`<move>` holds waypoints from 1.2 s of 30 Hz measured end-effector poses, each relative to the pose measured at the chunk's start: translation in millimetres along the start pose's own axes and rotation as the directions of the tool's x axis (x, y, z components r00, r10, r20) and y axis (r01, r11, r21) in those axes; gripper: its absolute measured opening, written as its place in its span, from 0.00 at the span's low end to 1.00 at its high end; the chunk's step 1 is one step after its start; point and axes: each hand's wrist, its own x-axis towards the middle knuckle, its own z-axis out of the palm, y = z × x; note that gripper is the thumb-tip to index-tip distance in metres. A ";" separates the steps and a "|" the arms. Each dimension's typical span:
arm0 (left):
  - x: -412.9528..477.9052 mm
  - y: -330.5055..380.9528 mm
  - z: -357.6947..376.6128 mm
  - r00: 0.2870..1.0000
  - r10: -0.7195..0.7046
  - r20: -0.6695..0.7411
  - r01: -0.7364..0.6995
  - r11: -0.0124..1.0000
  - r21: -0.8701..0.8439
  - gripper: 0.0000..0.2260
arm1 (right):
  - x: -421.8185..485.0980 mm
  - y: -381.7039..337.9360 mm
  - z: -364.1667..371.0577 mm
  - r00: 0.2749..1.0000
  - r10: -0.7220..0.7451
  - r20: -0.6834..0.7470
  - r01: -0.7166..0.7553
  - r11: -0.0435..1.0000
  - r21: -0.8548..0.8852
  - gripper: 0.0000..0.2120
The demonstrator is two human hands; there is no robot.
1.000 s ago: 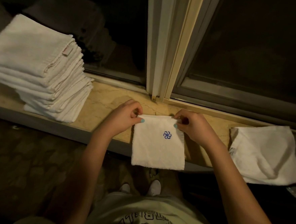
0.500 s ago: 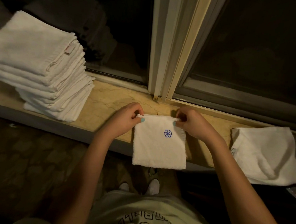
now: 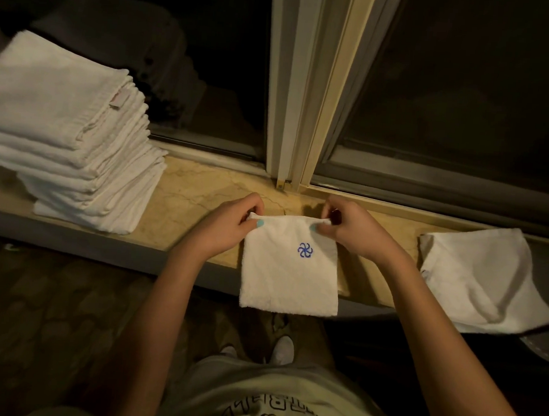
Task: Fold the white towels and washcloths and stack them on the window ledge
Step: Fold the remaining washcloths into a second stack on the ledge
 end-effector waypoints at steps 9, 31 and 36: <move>-1.1 -0.7 -1.7 0.999 0.035 0.011 -0.034 0.995 -0.091 0.02 | -29.0 -1.1 3.4 0.992 0.117 -0.046 -0.107 0.978 0.179 0.08; 10.0 -1.7 -1.2 0.998 0.011 0.055 -0.002 0.987 -0.162 0.07 | -9.2 27.8 19.6 1.000 -0.008 -0.027 0.007 1.000 -0.020 0.07; 6.9 3.5 -4.8 0.998 0.030 0.050 -0.016 0.966 -0.258 0.08 | -4.4 20.9 11.4 0.995 0.044 0.093 -0.032 0.992 -0.123 0.09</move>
